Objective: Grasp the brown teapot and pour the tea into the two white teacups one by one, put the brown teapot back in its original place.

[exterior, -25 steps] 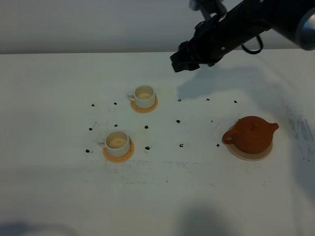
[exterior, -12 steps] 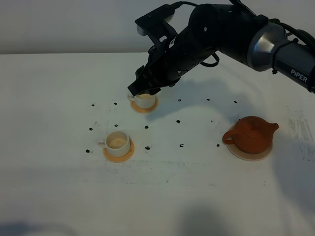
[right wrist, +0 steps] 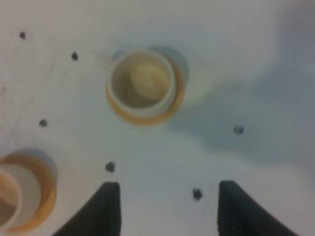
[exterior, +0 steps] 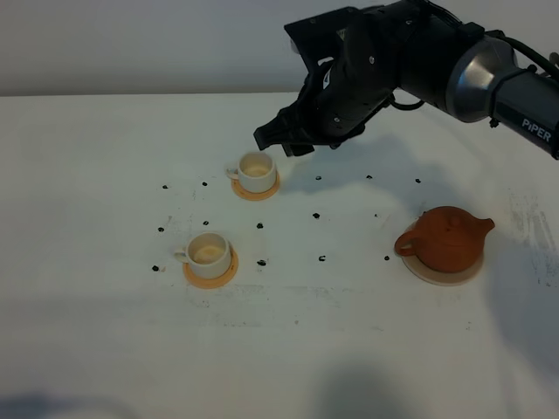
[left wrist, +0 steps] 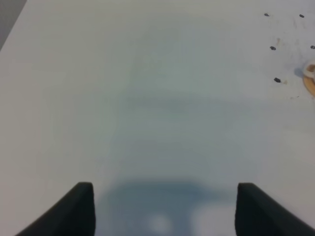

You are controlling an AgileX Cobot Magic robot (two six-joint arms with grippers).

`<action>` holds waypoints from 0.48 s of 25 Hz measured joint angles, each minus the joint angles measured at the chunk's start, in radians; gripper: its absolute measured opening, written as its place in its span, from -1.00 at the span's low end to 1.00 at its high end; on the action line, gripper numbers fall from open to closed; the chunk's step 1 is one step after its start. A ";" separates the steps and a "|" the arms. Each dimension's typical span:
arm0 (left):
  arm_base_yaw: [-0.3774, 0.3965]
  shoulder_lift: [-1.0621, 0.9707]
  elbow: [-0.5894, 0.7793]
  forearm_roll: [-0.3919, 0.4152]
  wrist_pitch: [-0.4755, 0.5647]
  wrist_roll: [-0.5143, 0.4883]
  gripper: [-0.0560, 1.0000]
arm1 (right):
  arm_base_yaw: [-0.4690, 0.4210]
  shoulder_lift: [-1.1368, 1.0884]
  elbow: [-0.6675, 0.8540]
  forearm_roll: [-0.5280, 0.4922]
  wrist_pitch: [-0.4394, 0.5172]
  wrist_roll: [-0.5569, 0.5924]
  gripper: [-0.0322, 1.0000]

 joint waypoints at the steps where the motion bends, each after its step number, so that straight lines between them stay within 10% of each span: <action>1: 0.000 0.000 0.000 0.000 0.000 0.000 0.19 | 0.000 0.001 0.000 0.001 0.021 0.002 -0.09; 12: 0.000 0.000 0.000 0.000 0.001 0.000 0.19 | -0.042 0.019 0.230 0.002 -0.102 0.006 -0.09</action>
